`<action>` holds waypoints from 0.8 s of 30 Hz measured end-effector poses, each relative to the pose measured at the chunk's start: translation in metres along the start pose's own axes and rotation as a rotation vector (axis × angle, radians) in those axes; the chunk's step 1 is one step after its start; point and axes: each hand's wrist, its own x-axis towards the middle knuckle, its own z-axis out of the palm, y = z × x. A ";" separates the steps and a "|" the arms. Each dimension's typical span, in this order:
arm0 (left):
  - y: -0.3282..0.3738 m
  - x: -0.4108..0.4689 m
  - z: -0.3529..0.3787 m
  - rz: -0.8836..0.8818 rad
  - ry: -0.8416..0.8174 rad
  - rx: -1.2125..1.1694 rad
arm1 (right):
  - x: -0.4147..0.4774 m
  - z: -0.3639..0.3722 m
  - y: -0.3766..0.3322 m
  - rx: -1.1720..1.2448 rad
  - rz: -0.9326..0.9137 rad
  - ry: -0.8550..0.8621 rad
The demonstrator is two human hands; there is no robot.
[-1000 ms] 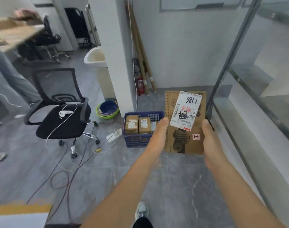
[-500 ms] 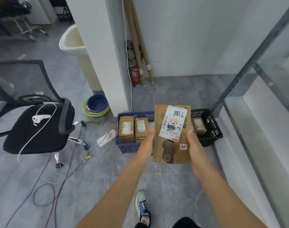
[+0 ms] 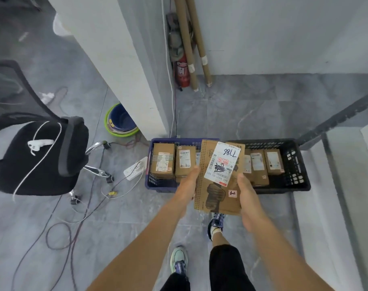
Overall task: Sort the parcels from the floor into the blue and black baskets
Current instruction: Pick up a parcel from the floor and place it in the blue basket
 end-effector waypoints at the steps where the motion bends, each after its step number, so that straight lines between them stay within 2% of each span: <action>1: 0.003 0.016 0.004 -0.024 0.001 0.005 | 0.016 0.000 -0.004 -0.011 0.019 -0.003; 9: 0.000 0.139 0.021 -0.179 0.024 -0.014 | 0.140 0.017 -0.008 -0.104 0.125 -0.033; 14: -0.028 0.229 0.023 -0.249 0.025 -0.007 | 0.225 0.036 0.017 -0.147 0.211 -0.016; 21: -0.069 0.358 0.018 -0.331 0.027 -0.020 | 0.342 0.071 0.061 -0.159 0.229 0.011; 24: -0.074 0.401 0.019 -0.316 0.029 0.015 | 0.380 0.083 0.074 -0.137 0.231 0.026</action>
